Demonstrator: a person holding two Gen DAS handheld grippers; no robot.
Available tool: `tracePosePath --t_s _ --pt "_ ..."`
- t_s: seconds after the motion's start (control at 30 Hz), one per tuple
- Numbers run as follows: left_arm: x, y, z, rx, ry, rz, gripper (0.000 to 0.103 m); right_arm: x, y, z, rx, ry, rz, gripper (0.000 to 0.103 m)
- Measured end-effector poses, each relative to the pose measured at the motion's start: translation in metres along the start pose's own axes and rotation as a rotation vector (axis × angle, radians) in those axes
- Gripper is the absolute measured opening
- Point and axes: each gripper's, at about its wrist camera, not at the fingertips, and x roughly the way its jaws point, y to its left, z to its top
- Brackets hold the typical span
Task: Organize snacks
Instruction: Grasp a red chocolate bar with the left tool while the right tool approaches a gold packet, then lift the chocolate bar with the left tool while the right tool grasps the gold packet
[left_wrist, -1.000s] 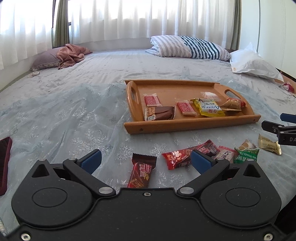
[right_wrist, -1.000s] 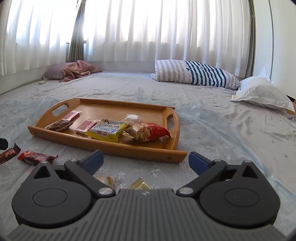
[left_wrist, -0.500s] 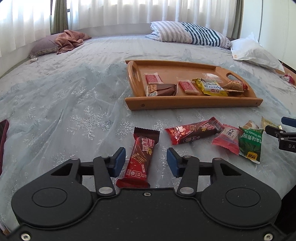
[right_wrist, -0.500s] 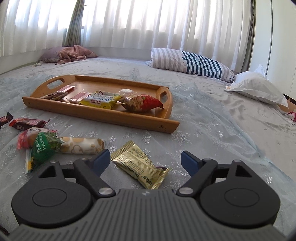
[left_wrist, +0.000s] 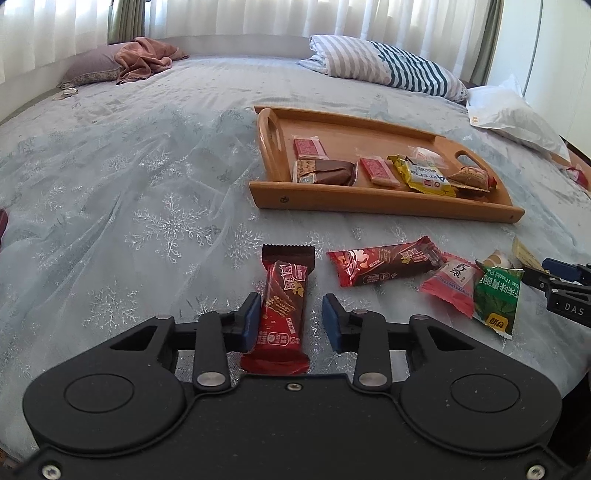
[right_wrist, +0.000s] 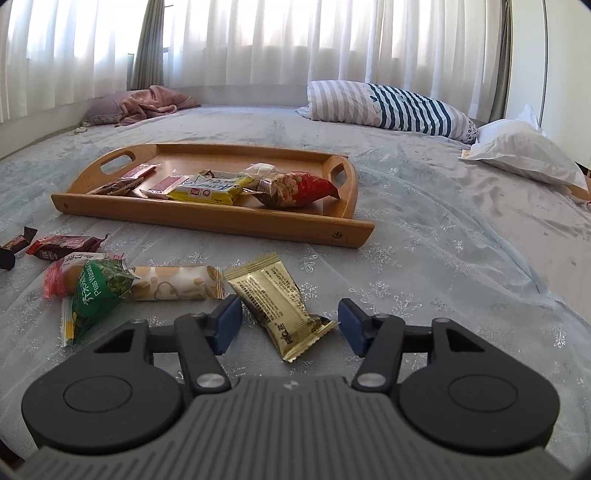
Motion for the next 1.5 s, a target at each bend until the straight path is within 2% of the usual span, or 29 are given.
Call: tracePosePath --t_s 0.07,0.23,0.4,0.5,0.6,0.77,0.83,1.1,1.2,1.27,1.33,1.5 --pt "0.0 0.0 0.0 -0.005 0.002 -0.003 0.026 0.0 0.001 0.0 0.001 0.001 0.004 0.056" --pt "-0.002 -0.003 -0.001 0.004 -0.004 0.007 0.022 -0.004 0.008 0.001 -0.012 0.002 0.008 0.046" --pt "-0.005 -0.005 0.001 0.004 -0.01 0.007 0.022 -0.009 0.012 0.003 -0.014 0.009 0.03 0.045" --pt "-0.007 -0.005 0.002 0.004 -0.019 0.012 0.022 -0.013 0.016 0.004 -0.015 0.002 0.046 0.049" --pt "-0.008 -0.005 0.004 0.004 -0.022 0.011 0.022 -0.015 0.017 0.006 -0.012 -0.003 0.05 0.058" --pt "-0.007 -0.005 0.004 0.003 -0.019 0.014 0.022 -0.013 0.014 0.011 0.022 -0.006 0.056 0.062" --pt "-0.005 -0.006 0.003 0.005 -0.016 0.022 0.023 -0.011 0.011 0.013 0.056 -0.01 0.058 0.069" --pt "0.005 -0.009 0.003 0.01 -0.011 0.025 0.024 0.001 0.014 0.016 0.078 0.006 0.016 0.07" --pt "0.006 -0.008 0.003 -0.003 -0.008 0.029 0.022 0.005 0.016 0.015 0.083 0.021 0.019 0.062" --pt "0.005 -0.008 0.005 -0.007 -0.01 0.025 0.022 0.005 0.017 0.015 0.086 0.028 0.028 0.049" --pt "0.002 -0.008 0.006 -0.004 -0.016 0.023 0.022 0.004 0.019 0.016 0.075 0.033 0.041 0.042" --pt "-0.004 -0.011 0.011 0.0 -0.035 0.019 0.022 0.004 0.023 0.017 0.05 0.034 0.031 0.038"
